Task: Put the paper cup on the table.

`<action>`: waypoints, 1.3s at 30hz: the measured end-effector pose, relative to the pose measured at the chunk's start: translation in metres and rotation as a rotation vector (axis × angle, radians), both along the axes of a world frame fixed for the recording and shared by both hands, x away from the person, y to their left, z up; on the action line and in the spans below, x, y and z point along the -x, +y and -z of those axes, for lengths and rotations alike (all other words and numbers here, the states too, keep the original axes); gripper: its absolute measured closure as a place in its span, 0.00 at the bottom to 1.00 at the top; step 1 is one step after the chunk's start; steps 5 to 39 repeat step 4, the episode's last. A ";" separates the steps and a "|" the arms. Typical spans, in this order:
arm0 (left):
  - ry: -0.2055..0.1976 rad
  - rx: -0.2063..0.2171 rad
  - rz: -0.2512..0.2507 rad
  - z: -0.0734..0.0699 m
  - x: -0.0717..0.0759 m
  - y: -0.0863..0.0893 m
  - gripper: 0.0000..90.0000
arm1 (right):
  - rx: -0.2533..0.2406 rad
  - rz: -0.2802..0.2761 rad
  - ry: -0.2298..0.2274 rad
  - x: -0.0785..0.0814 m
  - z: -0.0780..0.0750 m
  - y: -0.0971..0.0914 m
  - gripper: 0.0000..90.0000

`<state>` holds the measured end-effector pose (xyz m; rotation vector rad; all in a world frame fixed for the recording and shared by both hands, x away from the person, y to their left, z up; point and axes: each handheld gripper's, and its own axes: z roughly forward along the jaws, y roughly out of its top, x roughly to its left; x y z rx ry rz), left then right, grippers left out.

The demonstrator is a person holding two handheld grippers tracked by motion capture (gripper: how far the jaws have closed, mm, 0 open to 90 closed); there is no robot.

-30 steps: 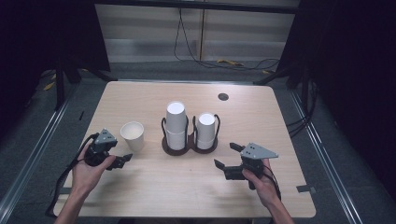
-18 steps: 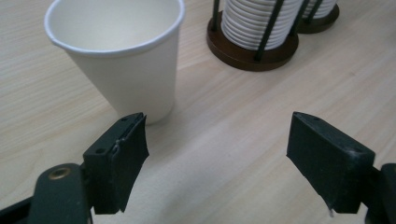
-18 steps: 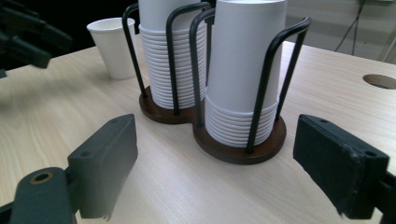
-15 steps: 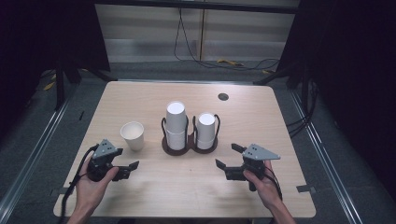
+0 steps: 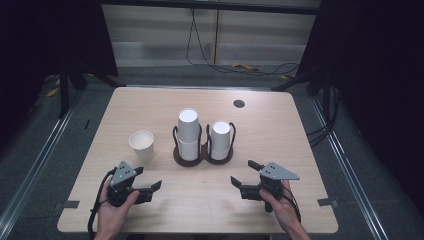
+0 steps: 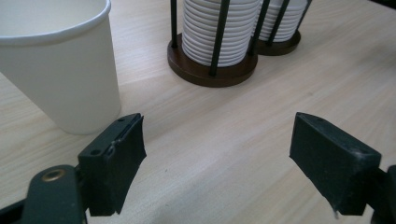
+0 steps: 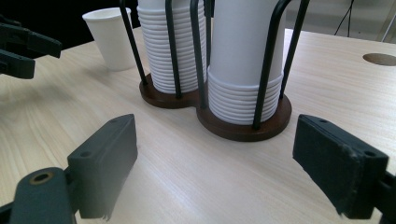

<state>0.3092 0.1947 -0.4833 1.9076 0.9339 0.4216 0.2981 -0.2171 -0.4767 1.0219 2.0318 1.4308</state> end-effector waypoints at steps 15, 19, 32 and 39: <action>-0.039 0.024 -0.024 -0.001 -0.001 0.000 0.19 | -0.011 0.019 -0.001 0.001 0.002 -0.001 0.15; -0.039 0.024 -0.024 -0.001 -0.001 0.000 0.19 | -0.011 0.019 -0.001 0.001 0.002 -0.001 0.15; -0.039 0.024 -0.024 -0.001 -0.001 0.000 0.19 | -0.011 0.019 -0.001 0.001 0.002 -0.001 0.15; -0.039 0.024 -0.024 -0.001 -0.001 0.000 0.19 | -0.011 0.019 -0.001 0.001 0.002 -0.001 0.15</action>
